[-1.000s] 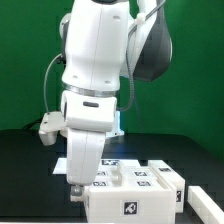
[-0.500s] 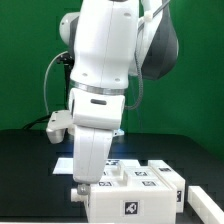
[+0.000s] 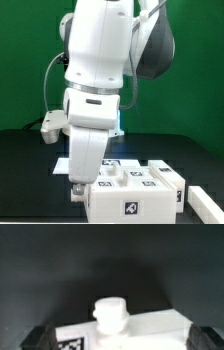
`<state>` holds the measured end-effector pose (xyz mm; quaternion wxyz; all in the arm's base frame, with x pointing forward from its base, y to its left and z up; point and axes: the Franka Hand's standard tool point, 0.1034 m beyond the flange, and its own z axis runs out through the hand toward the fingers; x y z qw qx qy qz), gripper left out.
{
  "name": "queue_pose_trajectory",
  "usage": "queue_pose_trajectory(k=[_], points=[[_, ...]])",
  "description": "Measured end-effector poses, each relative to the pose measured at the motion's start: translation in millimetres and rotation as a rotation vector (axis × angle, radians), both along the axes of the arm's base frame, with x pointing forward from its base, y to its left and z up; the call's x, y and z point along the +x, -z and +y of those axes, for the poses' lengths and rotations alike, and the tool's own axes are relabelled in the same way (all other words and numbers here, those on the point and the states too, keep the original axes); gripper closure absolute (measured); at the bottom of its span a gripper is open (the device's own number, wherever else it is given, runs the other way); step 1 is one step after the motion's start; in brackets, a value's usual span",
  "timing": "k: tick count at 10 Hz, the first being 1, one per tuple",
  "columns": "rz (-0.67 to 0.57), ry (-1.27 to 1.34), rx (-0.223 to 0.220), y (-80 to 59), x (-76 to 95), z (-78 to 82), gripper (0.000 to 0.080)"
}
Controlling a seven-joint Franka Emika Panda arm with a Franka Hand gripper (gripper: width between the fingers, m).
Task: Assemble cabinet
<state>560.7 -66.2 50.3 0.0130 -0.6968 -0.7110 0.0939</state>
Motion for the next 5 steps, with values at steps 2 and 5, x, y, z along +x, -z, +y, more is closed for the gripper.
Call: queue_pose_trajectory(k=[2, 5], points=[[-0.001, -0.007, -0.001, -0.2, 5.0, -1.9, 0.015], [-0.01, 0.047, -0.007, -0.7, 6.2, 5.5, 0.015]])
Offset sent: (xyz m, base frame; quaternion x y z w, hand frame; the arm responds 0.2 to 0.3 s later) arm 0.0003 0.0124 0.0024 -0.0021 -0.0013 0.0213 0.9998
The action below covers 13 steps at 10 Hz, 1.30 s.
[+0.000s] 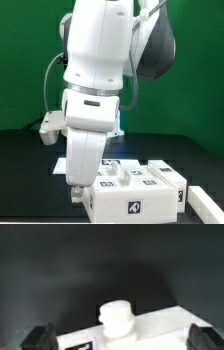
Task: Assemble cabinet
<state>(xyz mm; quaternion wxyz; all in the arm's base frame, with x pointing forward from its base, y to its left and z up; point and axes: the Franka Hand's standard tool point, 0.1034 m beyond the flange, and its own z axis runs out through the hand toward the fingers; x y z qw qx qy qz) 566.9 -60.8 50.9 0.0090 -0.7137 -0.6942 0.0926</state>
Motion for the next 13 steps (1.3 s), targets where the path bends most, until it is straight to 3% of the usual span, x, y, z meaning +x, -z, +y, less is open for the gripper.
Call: queue_pose_trajectory(k=[2, 6, 13], points=[[-0.007, 0.008, 0.003, -2.2, 1.8, 6.6, 0.015], [-0.04, 0.004, -0.016, -20.1, 12.7, -1.7, 0.015], [-0.037, -0.153, -0.001, -16.8, 18.8, -12.3, 0.015]])
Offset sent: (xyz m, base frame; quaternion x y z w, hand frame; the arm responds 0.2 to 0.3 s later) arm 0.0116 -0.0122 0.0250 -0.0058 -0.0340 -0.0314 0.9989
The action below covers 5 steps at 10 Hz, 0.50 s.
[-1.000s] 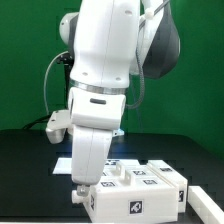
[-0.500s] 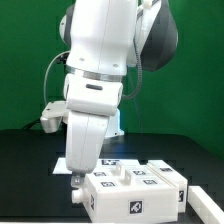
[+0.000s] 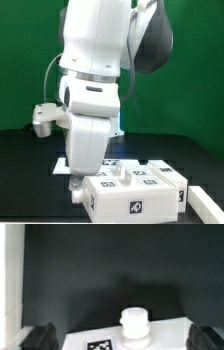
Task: Assemble cabinet
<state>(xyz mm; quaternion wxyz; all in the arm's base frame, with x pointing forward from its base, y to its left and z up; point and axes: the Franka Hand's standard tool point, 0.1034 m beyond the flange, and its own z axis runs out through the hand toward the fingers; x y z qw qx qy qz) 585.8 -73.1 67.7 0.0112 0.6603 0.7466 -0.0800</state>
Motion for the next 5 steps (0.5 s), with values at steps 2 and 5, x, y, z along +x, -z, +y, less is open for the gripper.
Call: queue_pose_trajectory(k=[2, 5], points=[[0.0, 0.004, 0.0, 0.3, -0.4, -1.3, 0.015], [0.009, -0.011, 0.001, 9.3, -3.1, 0.1, 0.015]])
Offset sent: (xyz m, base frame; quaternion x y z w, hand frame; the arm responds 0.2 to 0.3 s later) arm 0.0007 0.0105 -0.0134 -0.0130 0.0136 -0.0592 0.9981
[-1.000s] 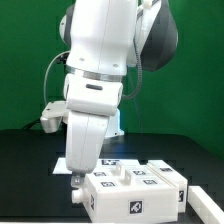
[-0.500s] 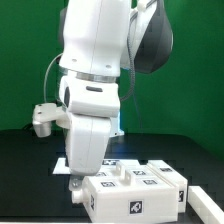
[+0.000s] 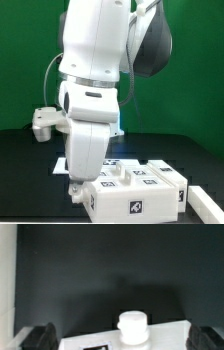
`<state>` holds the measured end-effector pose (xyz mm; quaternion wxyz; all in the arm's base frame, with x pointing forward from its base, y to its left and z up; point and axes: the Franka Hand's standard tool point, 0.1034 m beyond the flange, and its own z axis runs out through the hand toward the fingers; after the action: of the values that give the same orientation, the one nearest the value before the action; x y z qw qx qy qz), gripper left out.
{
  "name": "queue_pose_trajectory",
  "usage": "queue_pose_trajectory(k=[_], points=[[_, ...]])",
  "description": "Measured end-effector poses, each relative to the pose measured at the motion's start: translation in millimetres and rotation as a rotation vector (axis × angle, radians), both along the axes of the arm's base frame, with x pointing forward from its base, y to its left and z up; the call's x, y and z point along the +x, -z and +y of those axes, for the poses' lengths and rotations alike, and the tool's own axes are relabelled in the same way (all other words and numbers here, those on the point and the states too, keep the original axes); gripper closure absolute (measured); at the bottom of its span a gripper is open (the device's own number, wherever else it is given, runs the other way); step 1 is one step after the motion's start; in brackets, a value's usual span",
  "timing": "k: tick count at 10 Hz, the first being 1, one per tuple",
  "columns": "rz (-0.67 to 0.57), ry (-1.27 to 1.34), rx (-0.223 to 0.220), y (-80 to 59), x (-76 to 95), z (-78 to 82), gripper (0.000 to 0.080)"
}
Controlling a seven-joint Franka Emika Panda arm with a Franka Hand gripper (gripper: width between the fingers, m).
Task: Assemble cabinet
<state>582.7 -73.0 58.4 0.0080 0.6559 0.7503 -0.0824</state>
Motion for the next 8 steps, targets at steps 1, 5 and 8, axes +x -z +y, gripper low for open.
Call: queue_pose_trajectory(k=[1, 5, 8], points=[[0.005, -0.001, 0.0, 3.3, -1.3, 0.5, 0.015], [0.033, -0.001, -0.002, 19.8, -7.9, 1.1, 0.015], [0.051, -0.005, 0.001, 31.3, -12.8, 6.3, 0.015]])
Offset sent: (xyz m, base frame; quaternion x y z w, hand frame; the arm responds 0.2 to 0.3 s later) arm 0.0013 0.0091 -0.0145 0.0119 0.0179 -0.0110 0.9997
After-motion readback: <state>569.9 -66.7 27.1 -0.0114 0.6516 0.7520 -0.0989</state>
